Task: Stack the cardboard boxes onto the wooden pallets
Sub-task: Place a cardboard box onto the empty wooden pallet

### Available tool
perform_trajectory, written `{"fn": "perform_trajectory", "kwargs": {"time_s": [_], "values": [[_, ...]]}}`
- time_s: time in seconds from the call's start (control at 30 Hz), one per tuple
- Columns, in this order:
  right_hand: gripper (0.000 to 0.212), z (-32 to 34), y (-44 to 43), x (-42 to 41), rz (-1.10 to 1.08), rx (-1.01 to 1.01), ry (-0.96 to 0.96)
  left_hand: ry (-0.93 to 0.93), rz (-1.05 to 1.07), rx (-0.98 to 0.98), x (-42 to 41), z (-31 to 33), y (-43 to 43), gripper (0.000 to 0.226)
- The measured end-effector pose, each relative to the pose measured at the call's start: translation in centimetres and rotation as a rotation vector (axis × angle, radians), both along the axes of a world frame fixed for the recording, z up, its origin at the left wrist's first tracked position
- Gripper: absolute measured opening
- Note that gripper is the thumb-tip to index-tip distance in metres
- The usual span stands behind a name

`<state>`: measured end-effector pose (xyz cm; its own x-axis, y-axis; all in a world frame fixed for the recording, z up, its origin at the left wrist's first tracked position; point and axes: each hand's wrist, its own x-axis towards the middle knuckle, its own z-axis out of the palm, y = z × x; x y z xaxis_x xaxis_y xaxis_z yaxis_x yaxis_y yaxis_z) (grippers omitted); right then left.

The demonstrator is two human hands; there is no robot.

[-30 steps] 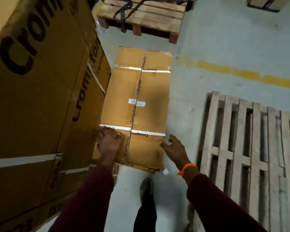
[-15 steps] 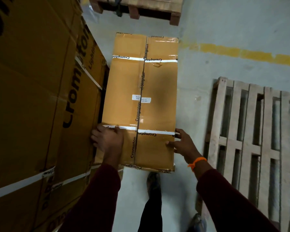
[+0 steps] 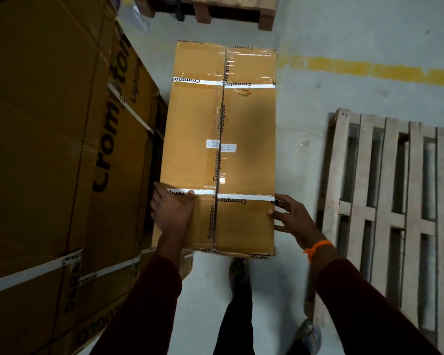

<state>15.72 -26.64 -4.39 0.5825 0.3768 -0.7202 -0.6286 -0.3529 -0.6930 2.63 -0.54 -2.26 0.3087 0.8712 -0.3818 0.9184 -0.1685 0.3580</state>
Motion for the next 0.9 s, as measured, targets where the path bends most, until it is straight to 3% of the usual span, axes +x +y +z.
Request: {"fn": "perform_trajectory", "kwargs": {"time_s": [0.13, 0.23, 0.47, 0.6, 0.9], "values": [[0.034, 0.3, -0.8, -0.1, -0.045, 0.032, -0.045, -0.120, 0.163, -0.111, 0.2, 2.0, -0.4, 0.076], [0.029, 1.4, -0.9, 0.9, -0.115, 0.006, -0.159, -0.229, 0.108, -0.110, 1.0, 4.8, -1.9, 0.060], [0.028, 7.4, -5.8, 5.5, -0.233, -0.122, -0.314, -0.422, -0.013, -0.122, 5.2, 12.6, -8.0, 0.058], [0.015, 11.2, -12.3, 7.4, -0.410, -0.109, -0.362, -0.514, -0.102, -0.159, 8.7, 14.9, -14.4, 0.061], [0.016, 12.3, -32.5, 18.8, -0.578, -0.177, -0.403, -0.569, -0.273, -0.278, 22.5, 11.3, -33.1, 0.051]]}}
